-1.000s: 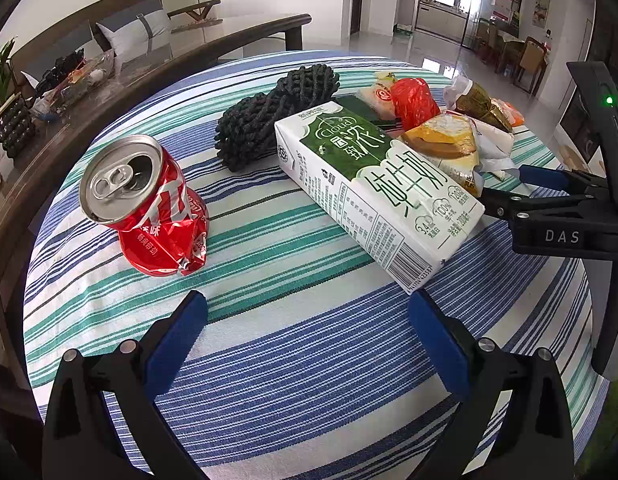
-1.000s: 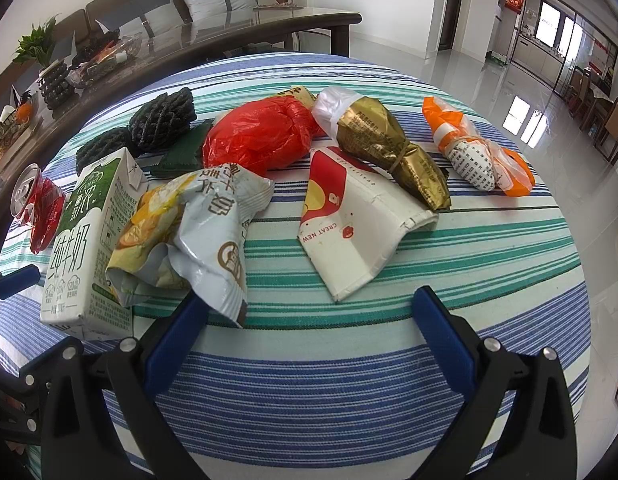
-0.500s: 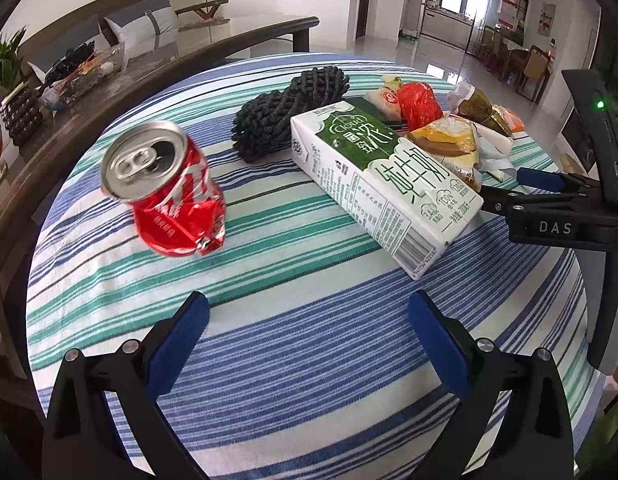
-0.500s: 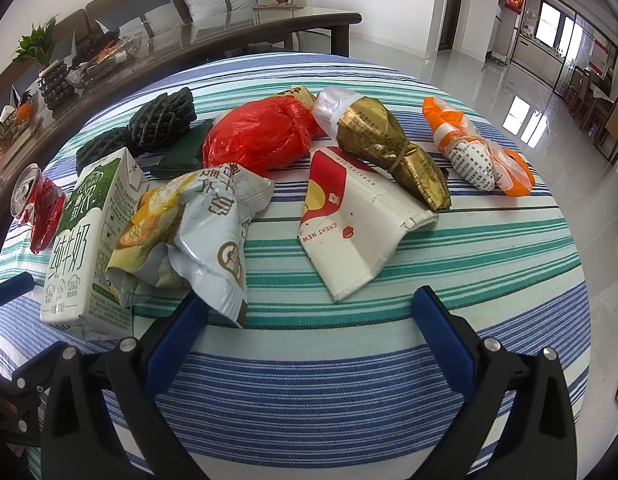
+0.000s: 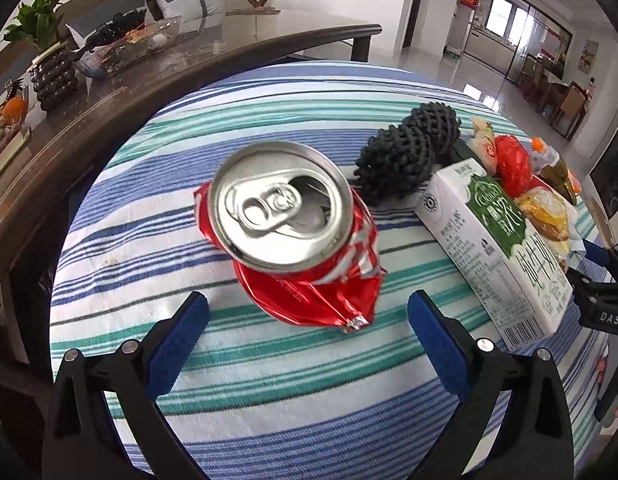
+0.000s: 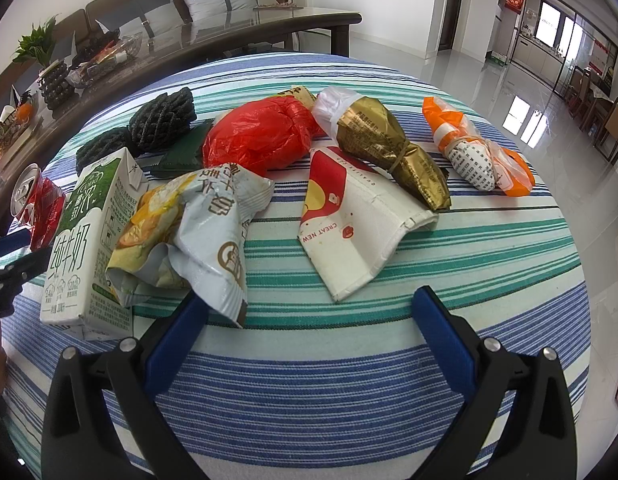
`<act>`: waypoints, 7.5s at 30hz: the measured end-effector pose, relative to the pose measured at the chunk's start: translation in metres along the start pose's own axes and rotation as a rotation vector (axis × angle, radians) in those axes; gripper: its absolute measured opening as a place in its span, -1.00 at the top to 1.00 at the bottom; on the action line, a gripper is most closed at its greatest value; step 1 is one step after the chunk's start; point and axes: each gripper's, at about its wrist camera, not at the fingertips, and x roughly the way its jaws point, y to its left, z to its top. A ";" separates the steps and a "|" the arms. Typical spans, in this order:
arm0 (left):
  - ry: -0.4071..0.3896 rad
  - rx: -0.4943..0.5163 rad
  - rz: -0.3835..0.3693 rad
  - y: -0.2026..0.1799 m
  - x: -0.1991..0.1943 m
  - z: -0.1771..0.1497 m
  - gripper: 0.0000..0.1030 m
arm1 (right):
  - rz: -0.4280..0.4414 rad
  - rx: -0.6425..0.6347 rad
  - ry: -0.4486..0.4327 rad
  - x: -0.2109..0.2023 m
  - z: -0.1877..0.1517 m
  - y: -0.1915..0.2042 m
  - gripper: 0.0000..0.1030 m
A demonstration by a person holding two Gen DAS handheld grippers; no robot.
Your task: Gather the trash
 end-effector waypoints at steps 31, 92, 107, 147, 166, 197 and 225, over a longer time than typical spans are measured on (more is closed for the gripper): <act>-0.020 0.232 -0.102 0.031 -0.010 0.039 -0.17 | 0.235 -0.102 0.084 -0.025 -0.002 0.101 -0.02; 0.022 0.493 -0.635 -0.255 -0.121 -0.045 -0.10 | -0.076 0.352 -0.051 -0.193 -0.138 -0.182 0.09; 0.260 0.627 -0.744 -0.515 -0.047 -0.122 -0.10 | -0.219 0.644 0.045 -0.151 -0.260 -0.362 0.09; -0.027 0.533 -0.522 -0.295 -0.105 -0.112 -0.90 | -0.182 0.357 -0.371 -0.193 -0.183 -0.177 -0.91; 0.002 0.286 -0.186 -0.092 0.005 -0.001 -0.90 | -0.042 0.054 -0.013 -0.058 -0.077 0.017 -0.91; 0.005 0.281 -0.136 -0.097 0.023 0.016 -0.92 | -0.055 0.073 -0.003 -0.049 -0.070 0.012 -0.91; 0.004 0.281 -0.136 -0.098 0.022 0.016 -0.92 | -0.055 0.074 -0.003 -0.049 -0.070 0.012 -0.91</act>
